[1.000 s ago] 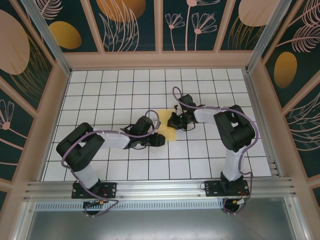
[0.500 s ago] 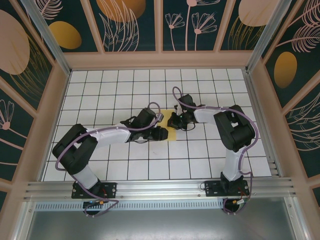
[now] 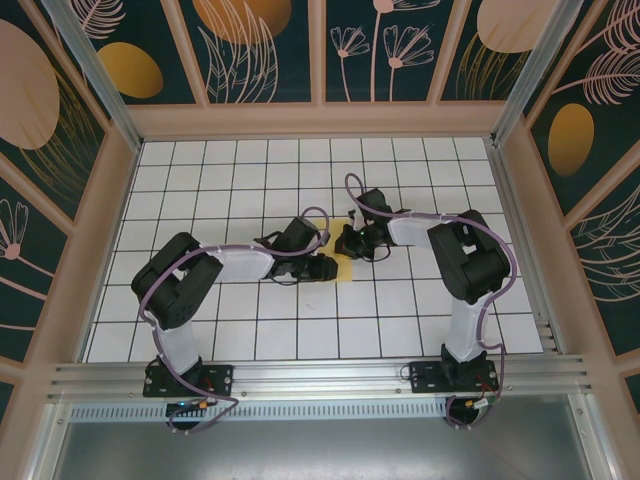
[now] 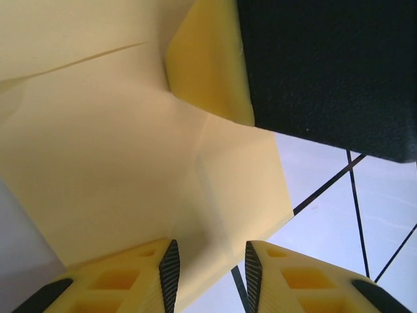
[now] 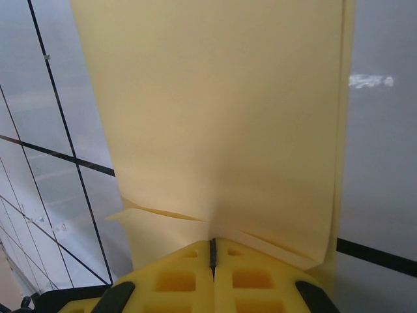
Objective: Fold a paper plane with a square sheet of paper (fold left side to right side)
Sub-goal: Fold the triangle a second time at the center of the table.
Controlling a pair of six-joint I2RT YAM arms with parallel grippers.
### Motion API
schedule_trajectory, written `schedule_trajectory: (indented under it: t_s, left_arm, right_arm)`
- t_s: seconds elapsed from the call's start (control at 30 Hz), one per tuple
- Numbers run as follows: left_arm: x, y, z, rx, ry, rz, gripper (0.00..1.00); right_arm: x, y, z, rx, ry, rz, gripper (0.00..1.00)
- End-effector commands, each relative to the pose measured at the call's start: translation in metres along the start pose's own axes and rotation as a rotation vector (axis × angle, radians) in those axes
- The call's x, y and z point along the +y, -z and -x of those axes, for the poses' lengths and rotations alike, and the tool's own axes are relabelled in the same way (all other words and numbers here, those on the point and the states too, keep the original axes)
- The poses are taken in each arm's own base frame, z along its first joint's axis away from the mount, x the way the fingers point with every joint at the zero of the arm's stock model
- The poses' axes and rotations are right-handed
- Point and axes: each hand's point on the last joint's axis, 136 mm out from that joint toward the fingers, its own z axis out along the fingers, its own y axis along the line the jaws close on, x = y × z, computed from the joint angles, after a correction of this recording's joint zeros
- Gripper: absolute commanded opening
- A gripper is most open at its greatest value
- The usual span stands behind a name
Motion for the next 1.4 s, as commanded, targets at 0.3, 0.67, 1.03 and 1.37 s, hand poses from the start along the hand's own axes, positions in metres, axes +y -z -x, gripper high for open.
schedule_trajectory:
  t_s: [0.3, 0.67, 1.03, 1.37]
  left_arm:
    - [0.048, 0.010, -0.068, 0.103, 0.095, 0.077, 0.37]
    - [0.043, 0.006, -0.055, 0.090, 0.074, 0.085, 0.37]
    - [0.043, 0.007, -0.054, 0.088, 0.076, 0.092, 0.37]
    - [0.045, 0.007, -0.055, 0.089, 0.080, 0.098, 0.36]
  right_arm:
    - [-0.026, -0.003, 0.005, -0.012, -0.019, -0.120, 0.06]
    - [0.013, 0.036, 0.011, -0.076, 0.056, -0.065, 0.05]
    - [0.040, 0.001, -0.038, 0.068, 0.057, 0.041, 0.02]
    - [0.019, -0.018, -0.050, 0.112, 0.038, -0.031, 0.02]
